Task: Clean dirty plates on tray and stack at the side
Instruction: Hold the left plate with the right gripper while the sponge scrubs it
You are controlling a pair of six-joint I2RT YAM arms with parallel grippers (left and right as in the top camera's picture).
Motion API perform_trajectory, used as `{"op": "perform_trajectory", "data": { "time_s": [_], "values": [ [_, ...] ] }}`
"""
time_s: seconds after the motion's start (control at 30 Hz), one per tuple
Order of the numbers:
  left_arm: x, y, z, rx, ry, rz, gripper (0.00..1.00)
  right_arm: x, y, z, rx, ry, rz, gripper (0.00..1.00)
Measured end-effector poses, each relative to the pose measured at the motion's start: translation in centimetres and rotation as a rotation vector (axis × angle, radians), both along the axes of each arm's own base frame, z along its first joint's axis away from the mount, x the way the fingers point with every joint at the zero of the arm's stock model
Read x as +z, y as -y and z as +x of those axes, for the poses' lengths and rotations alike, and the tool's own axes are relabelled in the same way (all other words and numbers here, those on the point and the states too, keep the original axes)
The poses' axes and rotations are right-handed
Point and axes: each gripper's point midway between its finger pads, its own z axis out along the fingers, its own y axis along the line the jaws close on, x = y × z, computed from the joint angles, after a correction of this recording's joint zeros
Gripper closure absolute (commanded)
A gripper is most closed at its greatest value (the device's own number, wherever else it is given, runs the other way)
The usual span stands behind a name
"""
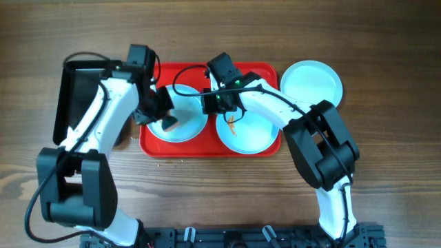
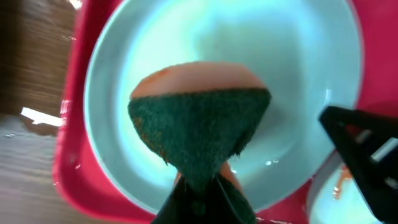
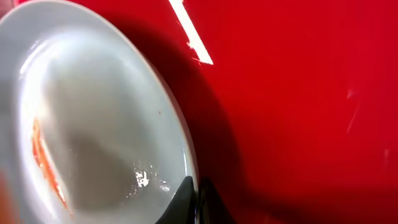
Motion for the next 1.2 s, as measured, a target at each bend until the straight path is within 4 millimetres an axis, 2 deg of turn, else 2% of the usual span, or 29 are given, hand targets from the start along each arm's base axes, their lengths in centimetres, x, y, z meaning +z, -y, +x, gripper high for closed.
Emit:
{"op": "perform_trajectory", "data": {
  "time_s": [0.07,0.2,0.3,0.5,0.6,0.67,0.8,1.0,1.2],
  "values": [
    [-1.4,0.9,-0.2,-0.01,0.011,-0.035,0.96,-0.2,0.2,-0.4,-0.017,-0.026,-0.009,0.96],
    [-2.1,2.6,0.4,-0.043,0.055,-0.08,0.96,-0.4,0.7,-0.7,-0.034,-0.047,-0.028,0.96],
    [-3.2,4.5,-0.5,-0.1,0.06,-0.086,0.96,-0.6,1.5,-0.6,-0.054,-0.046,-0.077,0.96],
    [-3.7,2.9,0.2,-0.08,0.096,0.027,0.96,-0.4,2.6,-0.4,-0.074,-0.033,-0.152,0.96],
    [-4.5,2.7,0.6,-0.076,0.131,0.035,0.96,-0.4,3.3,-0.6,-0.081,-0.034,-0.184,0.96],
    [-4.6,3.2,0.9,-0.08,0.149,0.004,0.96,-0.4,3.4,-0.5,-0.082,-0.027,-0.194,0.96],
    [-3.8,5.9,1.8,-0.109,0.193,-0.141,0.96,-0.3,3.1,-0.7,-0.072,-0.013,-0.208,0.96],
    [-3.4,7.1,1.4,-0.123,0.178,-0.218,0.96,-0.3,2.6,-1.0,-0.059,-0.004,-0.208,0.96],
    [-4.7,5.3,-0.1,-0.1,0.114,-0.123,0.96,-0.3,2.6,-1.0,-0.057,-0.005,-0.209,0.96]
  ]
}}
